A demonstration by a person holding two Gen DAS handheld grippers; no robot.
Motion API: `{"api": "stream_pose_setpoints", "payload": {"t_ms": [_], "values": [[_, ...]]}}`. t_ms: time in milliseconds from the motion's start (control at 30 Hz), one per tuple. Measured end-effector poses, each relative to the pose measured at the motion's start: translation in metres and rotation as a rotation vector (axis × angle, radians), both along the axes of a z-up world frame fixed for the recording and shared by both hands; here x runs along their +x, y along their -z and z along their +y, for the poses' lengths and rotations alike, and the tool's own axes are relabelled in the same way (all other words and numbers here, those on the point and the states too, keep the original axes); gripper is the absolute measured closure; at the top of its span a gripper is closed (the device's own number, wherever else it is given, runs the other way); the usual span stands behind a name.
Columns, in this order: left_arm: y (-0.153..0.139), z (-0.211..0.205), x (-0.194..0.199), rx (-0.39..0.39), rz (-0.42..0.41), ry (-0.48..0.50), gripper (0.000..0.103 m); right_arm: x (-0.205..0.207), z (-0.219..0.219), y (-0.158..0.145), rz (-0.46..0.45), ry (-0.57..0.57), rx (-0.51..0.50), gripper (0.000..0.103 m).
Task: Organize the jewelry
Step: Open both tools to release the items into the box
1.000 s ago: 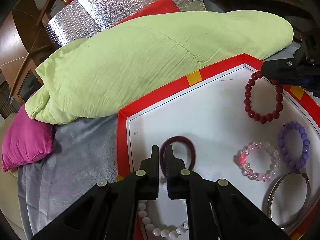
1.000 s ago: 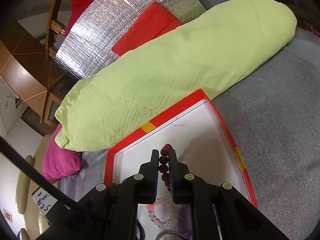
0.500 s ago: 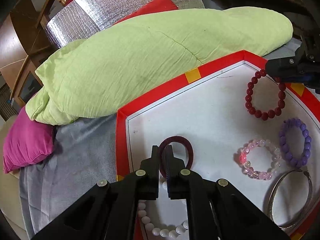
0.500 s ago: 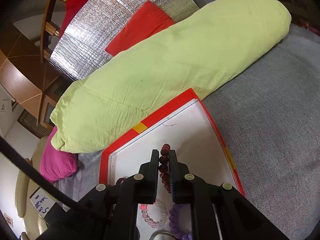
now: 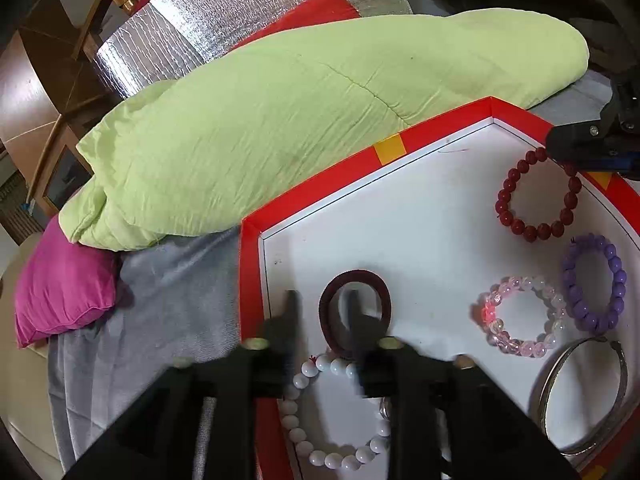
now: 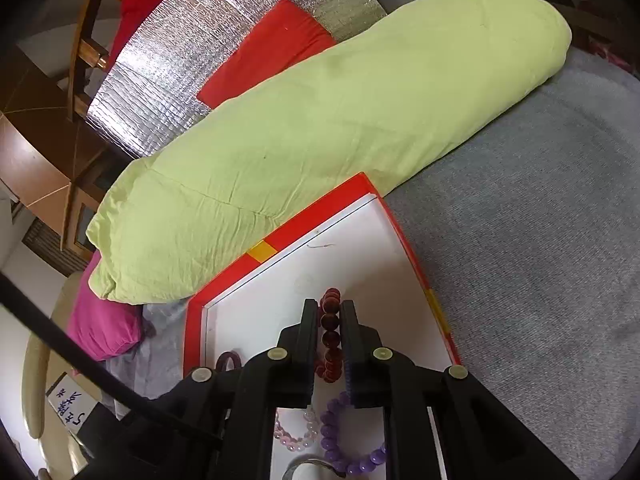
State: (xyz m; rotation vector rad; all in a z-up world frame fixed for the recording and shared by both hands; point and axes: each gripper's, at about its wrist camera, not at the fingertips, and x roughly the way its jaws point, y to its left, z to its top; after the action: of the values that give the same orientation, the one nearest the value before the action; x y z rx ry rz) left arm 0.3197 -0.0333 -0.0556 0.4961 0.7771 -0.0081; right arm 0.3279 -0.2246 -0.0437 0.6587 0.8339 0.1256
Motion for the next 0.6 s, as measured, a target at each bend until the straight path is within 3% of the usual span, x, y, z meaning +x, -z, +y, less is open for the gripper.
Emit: {"api": "stream_pose_setpoints", "payload": {"t_ms": [33, 100, 167, 233, 267, 600], "values": [[-0.001, 0.000, -0.001, 0.004, -0.008, -0.001, 0.051, 0.000, -0.001, -0.001, 0.003, 0.002, -0.001, 0.089], [-0.004, -0.002, -0.004, 0.015, -0.025, 0.000, 0.046, -0.001, -0.002, -0.001, 0.009, 0.002, -0.002, 0.086], [-0.007, -0.003, -0.006, 0.019, -0.030, 0.004, 0.045, -0.002, -0.003, -0.003, 0.012, 0.001, -0.004, 0.076], [-0.010, -0.004, -0.007, 0.021, -0.032, 0.001, 0.039, -0.004, -0.004, -0.005, 0.007, 0.005, -0.003, 0.051], [-0.012, -0.004, -0.009, 0.023, -0.036, -0.001, 0.037, -0.006, -0.006, -0.007, -0.005, 0.011, -0.006, 0.047], [-0.031, -0.001, -0.026, -0.004, -0.046, -0.032, 0.031, -0.018, -0.009, -0.026, -0.058, 0.001, -0.040, 0.046]]}}
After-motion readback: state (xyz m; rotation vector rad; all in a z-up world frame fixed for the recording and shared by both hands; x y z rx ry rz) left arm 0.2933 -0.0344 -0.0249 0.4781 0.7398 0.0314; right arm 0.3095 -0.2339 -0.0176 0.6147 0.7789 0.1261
